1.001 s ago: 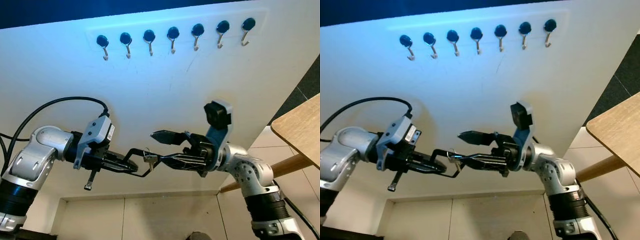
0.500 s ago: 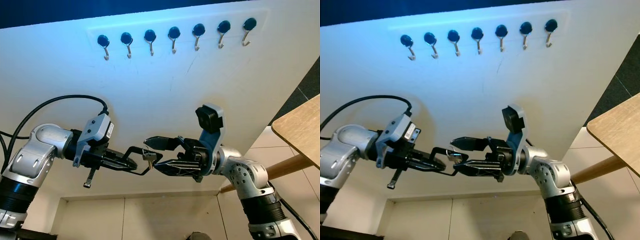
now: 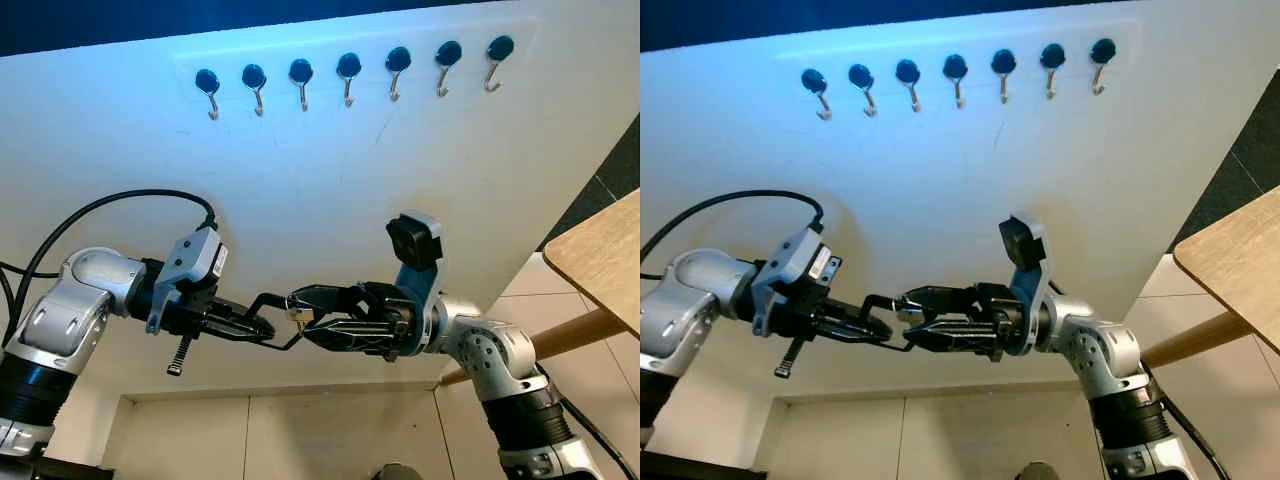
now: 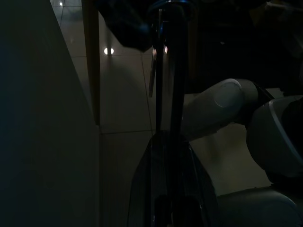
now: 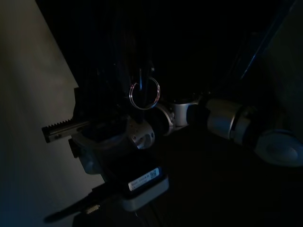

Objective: Hang keys on a hook

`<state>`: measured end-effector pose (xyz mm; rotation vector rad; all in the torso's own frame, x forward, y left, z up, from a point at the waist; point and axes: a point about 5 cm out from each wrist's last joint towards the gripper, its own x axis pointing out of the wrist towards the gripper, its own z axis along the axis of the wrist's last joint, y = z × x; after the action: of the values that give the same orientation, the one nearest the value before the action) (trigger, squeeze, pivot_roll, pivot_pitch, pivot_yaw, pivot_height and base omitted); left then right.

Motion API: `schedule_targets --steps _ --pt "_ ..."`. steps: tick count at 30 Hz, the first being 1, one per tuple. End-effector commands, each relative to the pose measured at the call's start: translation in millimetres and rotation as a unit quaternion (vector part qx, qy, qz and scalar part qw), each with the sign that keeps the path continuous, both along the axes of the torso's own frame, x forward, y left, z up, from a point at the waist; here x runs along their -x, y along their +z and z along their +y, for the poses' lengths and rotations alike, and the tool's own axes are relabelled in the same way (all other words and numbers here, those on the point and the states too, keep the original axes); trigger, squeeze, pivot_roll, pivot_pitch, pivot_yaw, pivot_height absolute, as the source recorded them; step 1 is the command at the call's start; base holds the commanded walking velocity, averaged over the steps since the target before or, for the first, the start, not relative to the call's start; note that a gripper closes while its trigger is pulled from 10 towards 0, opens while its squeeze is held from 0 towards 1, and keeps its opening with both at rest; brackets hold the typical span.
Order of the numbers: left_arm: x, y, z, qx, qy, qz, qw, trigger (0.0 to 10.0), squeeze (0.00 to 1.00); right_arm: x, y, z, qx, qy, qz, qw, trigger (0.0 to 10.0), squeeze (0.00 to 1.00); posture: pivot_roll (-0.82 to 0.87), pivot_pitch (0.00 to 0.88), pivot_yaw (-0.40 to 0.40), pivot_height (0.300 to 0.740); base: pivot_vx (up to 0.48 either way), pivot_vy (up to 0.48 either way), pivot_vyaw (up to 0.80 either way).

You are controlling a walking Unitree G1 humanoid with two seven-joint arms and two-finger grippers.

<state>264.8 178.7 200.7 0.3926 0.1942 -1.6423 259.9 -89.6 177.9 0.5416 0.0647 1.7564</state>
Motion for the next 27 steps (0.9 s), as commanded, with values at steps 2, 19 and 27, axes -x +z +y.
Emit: schedule_targets --steps 2,19,27 --pt "0.2 -0.1 -1.7 -0.003 -0.004 -0.002 1.000 10.0 0.00 1.9 0.6 2.6 0.012 -0.001 -0.015 1.000 10.0 0.00 -0.10 0.120 0.085 0.740 0.000 0.000 0.00" --pt "-1.2 2.2 -3.0 0.000 -0.008 -0.002 1.000 10.0 0.00 0.6 2.5 2.2 0.000 -0.014 -0.019 1.000 0.0 0.00 -0.10 0.128 0.093 0.740 0.000 0.000 0.00" --pt "-3.4 5.8 -4.5 0.000 -0.006 -0.004 1.000 10.0 0.00 0.3 2.0 2.6 -0.002 -0.019 -0.019 1.000 0.5 0.00 -0.10 0.127 0.094 0.740 0.000 0.000 0.00"
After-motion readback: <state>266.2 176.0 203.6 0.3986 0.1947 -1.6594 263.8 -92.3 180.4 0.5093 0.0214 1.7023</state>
